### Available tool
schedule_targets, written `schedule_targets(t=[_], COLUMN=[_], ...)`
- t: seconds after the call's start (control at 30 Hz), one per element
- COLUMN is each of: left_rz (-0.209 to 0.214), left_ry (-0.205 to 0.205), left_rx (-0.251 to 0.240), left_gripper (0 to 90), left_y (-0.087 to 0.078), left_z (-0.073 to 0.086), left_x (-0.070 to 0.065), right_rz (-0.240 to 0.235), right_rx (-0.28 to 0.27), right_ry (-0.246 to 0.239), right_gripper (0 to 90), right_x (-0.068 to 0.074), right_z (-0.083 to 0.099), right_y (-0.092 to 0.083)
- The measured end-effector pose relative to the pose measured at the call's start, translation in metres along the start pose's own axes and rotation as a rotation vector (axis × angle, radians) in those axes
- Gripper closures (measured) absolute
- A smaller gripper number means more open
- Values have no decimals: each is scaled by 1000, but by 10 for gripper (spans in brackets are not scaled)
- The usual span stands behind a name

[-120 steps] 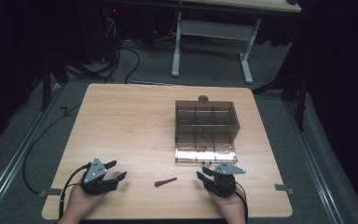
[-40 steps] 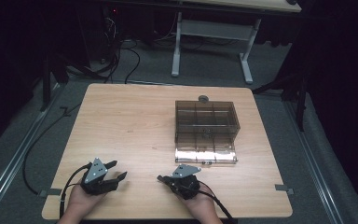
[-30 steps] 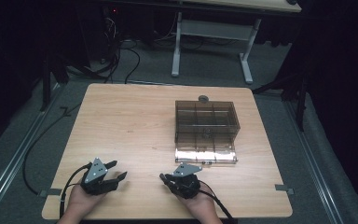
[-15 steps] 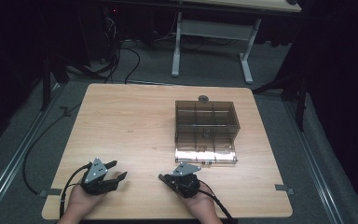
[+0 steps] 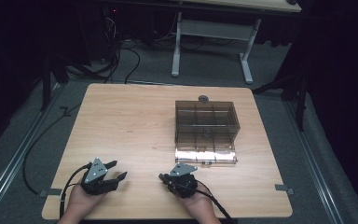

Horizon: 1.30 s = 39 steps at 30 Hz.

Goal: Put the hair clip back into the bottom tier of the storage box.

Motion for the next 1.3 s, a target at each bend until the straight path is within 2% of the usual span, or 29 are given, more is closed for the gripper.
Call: schedule_targets(t=[0.53,1.1,1.3], left_rz=[-2,-3,-5], left_ry=[1,3,4], left_rx=[-2,1,1], left_gripper=[402,403,402], left_y=[0,0,0], left_z=[0,0,0], left_x=[0,0,0], right_rz=[15,99,137], right_rx=[-29,-54,-56], right_ry=[10,89,118], right_gripper=[820,820,820], right_x=[-7,-46,-58], right_z=[0,26,41], right_y=[-10,-52,-68])
Point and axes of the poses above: each handheld gripper's, and its own axes: y roughly forward along the jaws, z roughly out of its underside, x roughly to its left, the point moved 8 cm from there along y, roughly forward along the jaws, and after that the axes turned 2 degrees about -x, right-handed, at the moved point
